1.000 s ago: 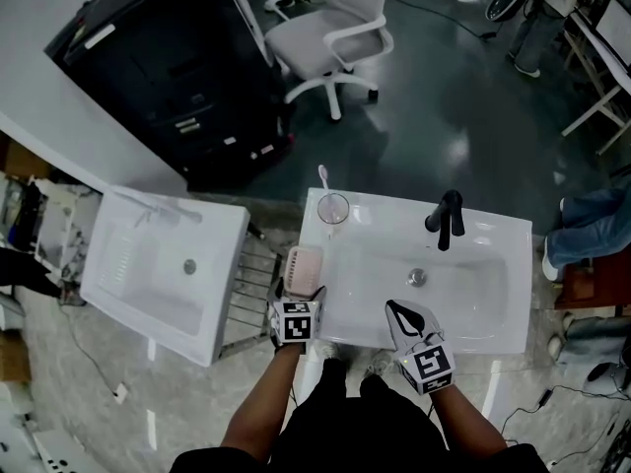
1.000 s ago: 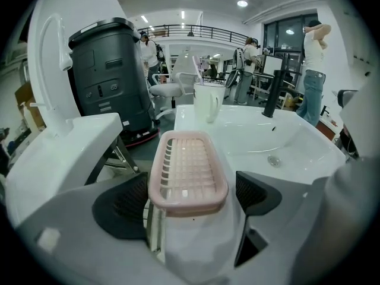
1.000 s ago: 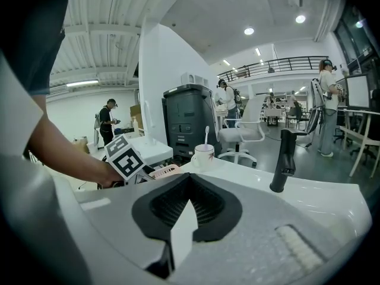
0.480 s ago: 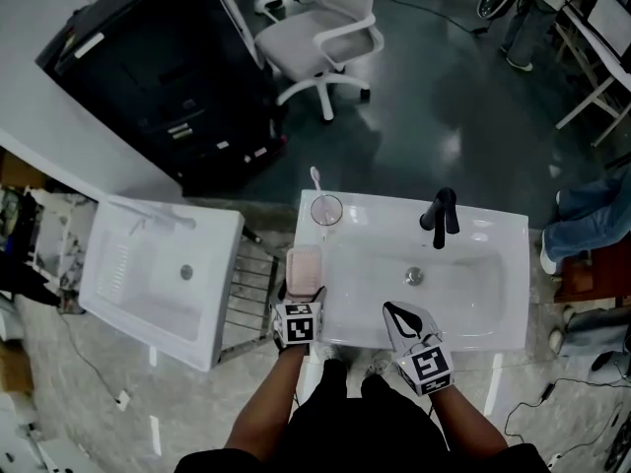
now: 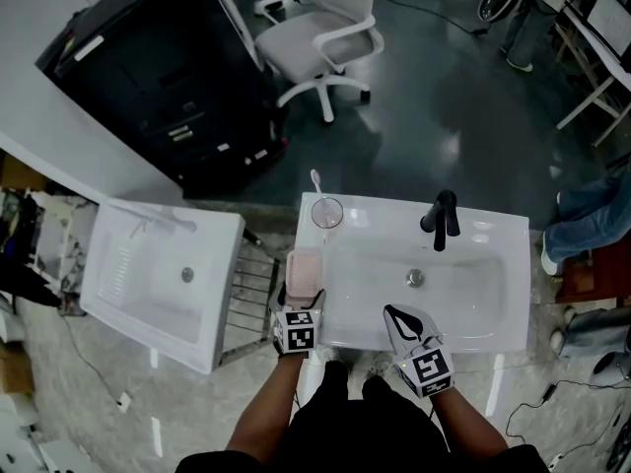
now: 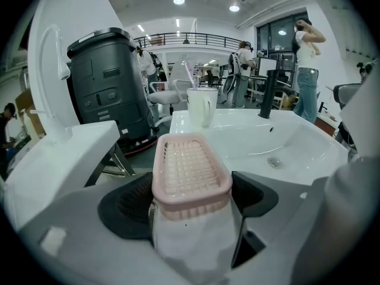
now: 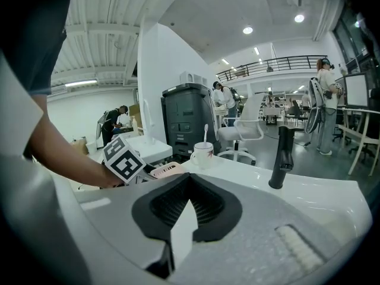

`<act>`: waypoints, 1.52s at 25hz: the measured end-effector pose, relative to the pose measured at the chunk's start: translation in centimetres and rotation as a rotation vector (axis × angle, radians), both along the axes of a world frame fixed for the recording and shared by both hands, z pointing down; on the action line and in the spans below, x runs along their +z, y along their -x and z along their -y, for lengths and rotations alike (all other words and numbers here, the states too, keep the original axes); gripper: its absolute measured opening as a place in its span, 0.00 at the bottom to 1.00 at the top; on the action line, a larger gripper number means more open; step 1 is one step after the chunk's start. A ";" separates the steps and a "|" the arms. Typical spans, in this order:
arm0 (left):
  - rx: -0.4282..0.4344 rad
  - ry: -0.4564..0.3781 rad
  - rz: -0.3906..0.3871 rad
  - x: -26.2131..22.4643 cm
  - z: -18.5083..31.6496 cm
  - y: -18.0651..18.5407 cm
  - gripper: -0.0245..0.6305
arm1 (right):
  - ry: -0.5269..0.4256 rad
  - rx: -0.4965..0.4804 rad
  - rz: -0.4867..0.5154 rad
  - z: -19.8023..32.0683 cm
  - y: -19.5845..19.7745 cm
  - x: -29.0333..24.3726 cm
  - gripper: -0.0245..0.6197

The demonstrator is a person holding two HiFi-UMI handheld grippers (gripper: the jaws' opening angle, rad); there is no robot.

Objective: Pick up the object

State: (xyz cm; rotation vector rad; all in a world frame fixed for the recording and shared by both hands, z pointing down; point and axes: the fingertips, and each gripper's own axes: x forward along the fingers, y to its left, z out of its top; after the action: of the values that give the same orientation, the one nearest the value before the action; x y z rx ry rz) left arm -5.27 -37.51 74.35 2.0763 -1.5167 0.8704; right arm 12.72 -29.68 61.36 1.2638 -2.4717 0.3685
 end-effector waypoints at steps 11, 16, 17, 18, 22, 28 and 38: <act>0.029 -0.092 -0.009 -3.4 -0.1 -0.4 0.70 | -0.024 -0.006 0.004 0.2 0.2 -0.5 0.04; 0.032 -0.158 -0.029 -6.1 -0.1 -0.5 0.70 | -0.051 0.003 0.006 0.6 0.0 -1.1 0.04; 0.031 -0.172 -0.033 -6.7 0.0 -0.4 0.70 | -0.058 0.007 0.007 0.7 -0.1 -1.3 0.04; 0.031 -0.185 -0.036 -7.3 0.0 -0.3 0.70 | -0.064 0.011 0.009 0.8 -0.2 -1.5 0.04; 0.028 -0.235 -0.056 -10.2 0.1 -0.4 0.70 | -0.075 0.033 0.006 1.0 -1.0 -2.2 0.04; 0.040 -0.330 -0.096 -14.5 -0.1 -1.1 0.70 | -0.139 0.085 0.012 1.9 -2.9 -4.1 0.04; 0.056 -0.458 -0.136 -20.6 0.0 -2.2 0.70 | -0.280 0.241 0.050 4.4 -8.6 -9.4 0.04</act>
State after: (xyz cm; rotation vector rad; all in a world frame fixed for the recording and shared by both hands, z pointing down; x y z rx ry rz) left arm -3.04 -37.52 53.73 2.4467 -1.7100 0.4108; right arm 21.34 -34.09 51.95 1.6918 -2.4819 0.1138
